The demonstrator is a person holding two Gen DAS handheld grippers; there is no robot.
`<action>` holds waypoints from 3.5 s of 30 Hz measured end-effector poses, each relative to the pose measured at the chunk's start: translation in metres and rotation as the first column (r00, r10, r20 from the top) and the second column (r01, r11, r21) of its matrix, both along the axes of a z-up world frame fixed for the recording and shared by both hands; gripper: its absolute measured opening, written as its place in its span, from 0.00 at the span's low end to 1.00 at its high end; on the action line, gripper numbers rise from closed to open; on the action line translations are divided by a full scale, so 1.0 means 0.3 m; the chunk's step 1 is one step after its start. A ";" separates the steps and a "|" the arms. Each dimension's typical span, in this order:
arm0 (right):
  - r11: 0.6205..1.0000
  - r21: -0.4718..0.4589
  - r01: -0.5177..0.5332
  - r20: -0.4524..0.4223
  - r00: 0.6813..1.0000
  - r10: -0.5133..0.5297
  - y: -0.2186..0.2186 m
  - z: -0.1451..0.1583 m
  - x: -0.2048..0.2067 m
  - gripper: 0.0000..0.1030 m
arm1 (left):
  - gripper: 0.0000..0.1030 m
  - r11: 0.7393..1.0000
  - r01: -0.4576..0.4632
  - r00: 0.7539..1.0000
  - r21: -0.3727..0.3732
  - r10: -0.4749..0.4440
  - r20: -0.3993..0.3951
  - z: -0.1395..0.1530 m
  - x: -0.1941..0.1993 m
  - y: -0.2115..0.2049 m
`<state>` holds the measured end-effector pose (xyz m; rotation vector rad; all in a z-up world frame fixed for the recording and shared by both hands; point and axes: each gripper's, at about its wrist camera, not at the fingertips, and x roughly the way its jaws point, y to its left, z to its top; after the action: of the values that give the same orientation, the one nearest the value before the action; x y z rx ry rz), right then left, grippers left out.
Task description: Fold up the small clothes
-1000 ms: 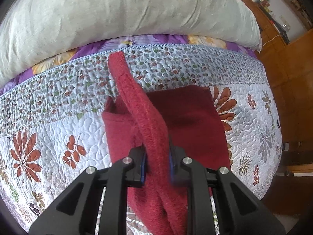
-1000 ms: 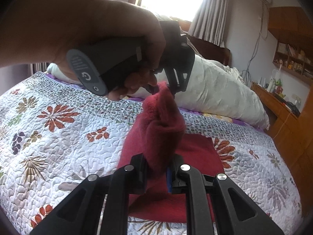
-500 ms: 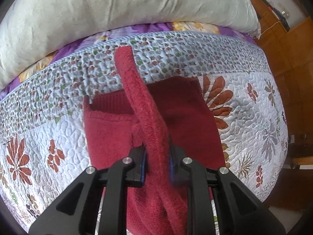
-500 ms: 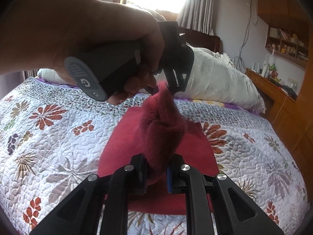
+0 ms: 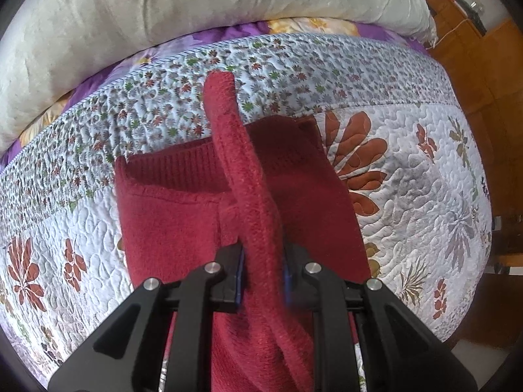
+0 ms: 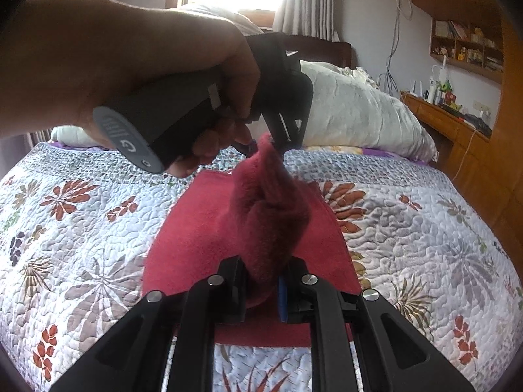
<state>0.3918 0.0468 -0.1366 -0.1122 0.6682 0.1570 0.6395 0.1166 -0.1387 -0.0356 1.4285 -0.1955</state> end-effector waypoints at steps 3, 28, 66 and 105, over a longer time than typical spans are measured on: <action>1.000 0.014 0.009 -0.005 1.000 -0.009 -0.022 -0.011 0.002 0.13 | 0.15 1.000 0.009 1.000 0.018 -0.009 -0.002 -0.009 0.004 -0.028; 0.980 0.190 0.051 -0.113 0.993 -0.030 -0.191 -0.145 0.021 0.13 | 0.18 0.992 0.030 0.999 0.120 -0.028 -0.021 -0.151 0.025 -0.198; 0.688 0.719 0.099 -0.467 0.802 0.372 -0.586 -0.322 0.411 0.40 | 0.81 0.810 0.125 0.990 -0.573 -0.066 0.123 -0.187 -0.495 0.166; 0.773 0.634 0.003 -0.429 0.833 0.349 -0.507 -0.294 0.529 0.14 | 0.80 0.810 -0.049 0.985 -0.584 0.137 0.108 -0.225 -0.159 0.342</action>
<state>0.5505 -0.1053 -0.2249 0.5283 1.1309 0.6083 0.5917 0.2192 -0.2062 -0.5868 1.1709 -0.5409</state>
